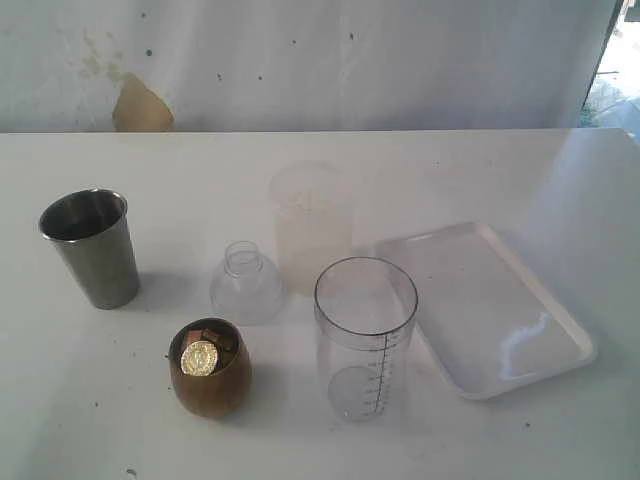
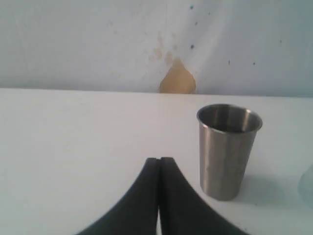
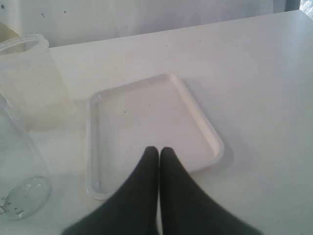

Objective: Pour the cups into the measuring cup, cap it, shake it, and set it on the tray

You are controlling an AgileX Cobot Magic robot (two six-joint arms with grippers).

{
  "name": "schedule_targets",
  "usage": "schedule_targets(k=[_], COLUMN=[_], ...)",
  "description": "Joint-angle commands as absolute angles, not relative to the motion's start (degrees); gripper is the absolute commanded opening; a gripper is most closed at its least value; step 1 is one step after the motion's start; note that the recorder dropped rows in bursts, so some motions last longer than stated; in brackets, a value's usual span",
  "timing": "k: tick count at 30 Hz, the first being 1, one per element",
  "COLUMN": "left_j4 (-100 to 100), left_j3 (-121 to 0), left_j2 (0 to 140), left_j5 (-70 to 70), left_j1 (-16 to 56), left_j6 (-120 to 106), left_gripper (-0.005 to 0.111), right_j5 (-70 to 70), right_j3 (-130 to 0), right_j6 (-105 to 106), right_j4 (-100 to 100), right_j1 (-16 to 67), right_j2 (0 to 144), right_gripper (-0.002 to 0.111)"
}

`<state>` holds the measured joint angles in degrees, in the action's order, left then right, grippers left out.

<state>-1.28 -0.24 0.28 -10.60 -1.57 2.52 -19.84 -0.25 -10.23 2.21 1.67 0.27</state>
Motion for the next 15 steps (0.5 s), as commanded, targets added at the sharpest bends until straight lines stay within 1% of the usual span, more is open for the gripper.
schedule_targets(k=[1, 5, 7, 9, 10, 11, 12, 13, 14, 15], left_j4=[0.46, 6.60, 9.79, 9.69, 9.69, 9.69, 7.55, 6.13, 5.45, 5.45], left_j3=[0.00, 0.00, 0.00, 0.00, 0.00, 0.00, 0.00, 0.00, 0.00, 0.00], left_j2=[0.00, 0.00, 0.00, 0.00, 0.00, 0.00, 0.00, 0.00, 0.00, 0.00], left_j5=[-4.15, 4.55, 6.04, 7.73, 8.37, 9.16, 10.77, 11.52, 12.82, 13.29], left_j1=[-1.60, -1.60, -1.60, -1.60, -1.60, -1.60, -1.60, -1.60, -1.60, -1.60], left_j6=[2.94, 7.83, 12.71, 12.91, 12.91, 12.76, 12.65, 12.89, 13.47, 13.78], left_gripper=[0.000, 0.000, 0.000, 0.000, 0.002, 0.008, 0.025, 0.039, 0.070, 0.086], right_j5=[-19.71, -19.71, -19.71, -19.71, -19.71, -19.71, -19.71, -19.71, -19.71, -19.71], right_j3=[0.00, 0.00, 0.00, 0.00, 0.00, 0.00, 0.00, 0.00, 0.00, 0.00], right_j6=[-10.35, -10.35, -10.35, -10.35, -10.35, -10.35, -10.35, -10.35, -10.35, -10.35], right_j4=[1.86, 1.86, 1.86, 1.86, 1.86, 1.86, 1.86, 1.86, 1.86, 1.86], right_j1=[1.19, 1.19, 1.19, 1.19, 1.19, 1.19, 1.19, 1.19, 1.19, 1.19], right_j2=[0.00, 0.00, 0.00, 0.00, 0.00, 0.00, 0.00, 0.00, 0.00, 0.00], right_gripper=[0.000, 0.000, 0.000, 0.000, 0.000, 0.000, 0.000, 0.000, 0.000, 0.000])
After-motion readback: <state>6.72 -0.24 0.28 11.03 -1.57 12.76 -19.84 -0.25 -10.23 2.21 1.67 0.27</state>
